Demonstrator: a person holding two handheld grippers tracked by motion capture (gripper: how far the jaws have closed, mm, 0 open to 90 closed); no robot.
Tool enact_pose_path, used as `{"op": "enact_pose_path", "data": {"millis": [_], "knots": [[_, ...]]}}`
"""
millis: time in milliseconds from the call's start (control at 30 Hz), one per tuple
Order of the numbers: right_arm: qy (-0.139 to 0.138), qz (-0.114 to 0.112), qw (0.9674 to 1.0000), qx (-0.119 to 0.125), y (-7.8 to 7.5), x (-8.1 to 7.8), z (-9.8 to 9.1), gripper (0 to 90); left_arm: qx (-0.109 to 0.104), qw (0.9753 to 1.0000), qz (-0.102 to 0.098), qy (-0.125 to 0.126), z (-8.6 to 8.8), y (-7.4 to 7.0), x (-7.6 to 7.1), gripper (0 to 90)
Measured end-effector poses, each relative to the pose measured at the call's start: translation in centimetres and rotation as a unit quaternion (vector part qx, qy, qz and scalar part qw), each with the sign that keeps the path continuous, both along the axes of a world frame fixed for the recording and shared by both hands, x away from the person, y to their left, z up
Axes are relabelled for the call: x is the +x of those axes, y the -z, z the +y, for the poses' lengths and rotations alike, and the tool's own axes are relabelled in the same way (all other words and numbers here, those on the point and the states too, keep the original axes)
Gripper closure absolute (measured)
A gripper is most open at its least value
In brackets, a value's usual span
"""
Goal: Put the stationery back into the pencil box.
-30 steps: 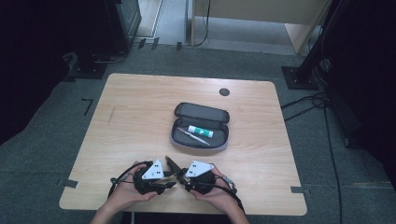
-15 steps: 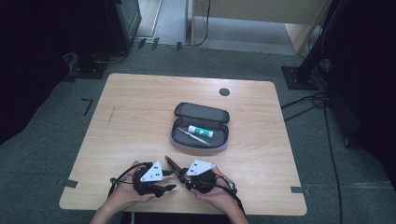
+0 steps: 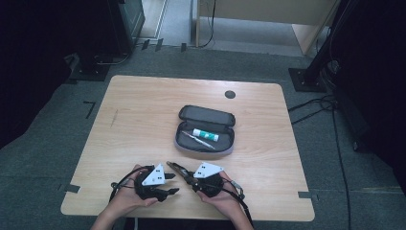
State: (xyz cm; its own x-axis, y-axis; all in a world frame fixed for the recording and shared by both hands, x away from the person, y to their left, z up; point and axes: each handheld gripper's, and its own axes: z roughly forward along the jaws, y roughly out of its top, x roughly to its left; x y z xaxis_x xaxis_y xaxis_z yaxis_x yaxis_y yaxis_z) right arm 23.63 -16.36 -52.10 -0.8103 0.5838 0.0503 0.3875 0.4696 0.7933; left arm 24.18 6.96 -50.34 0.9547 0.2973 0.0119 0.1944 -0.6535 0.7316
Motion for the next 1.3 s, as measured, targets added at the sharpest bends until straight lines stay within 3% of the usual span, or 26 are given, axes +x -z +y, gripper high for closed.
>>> {"op": "enact_pose_path", "data": {"millis": [300, 567, 867, 967, 1300], "knots": [[0.024, -0.016, 0.9994, 0.020, -0.1, -0.1, -0.4, 74.0, -0.003, 0.9998, -0.004, -0.017, 1.0, -0.3, 0.4, 48.3], [0.037, -0.017, 0.9986, 0.034, -0.3, -0.1, -1.1, 74.1, -0.004, 0.9990, -0.003, -0.043, 2.6, -0.3, 1.1, 47.8], [0.042, -0.020, 0.9978, 0.046, -1.2, -0.1, -2.1, 74.2, -0.011, 0.9950, 0.005, -0.099, 5.1, 0.6, 2.1, 46.3], [0.039, -0.024, 0.9979, 0.045, -1.4, -0.2, -2.3, 74.2, -0.004, 0.9932, 0.005, -0.116, 5.6, 1.1, 2.4, 45.9], [0.041, -0.027, 0.9976, 0.048, -2.1, -0.4, -2.6, 74.3, -0.005, 0.9907, 0.008, -0.136, 6.0, 1.4, 2.7, 42.6]]}}
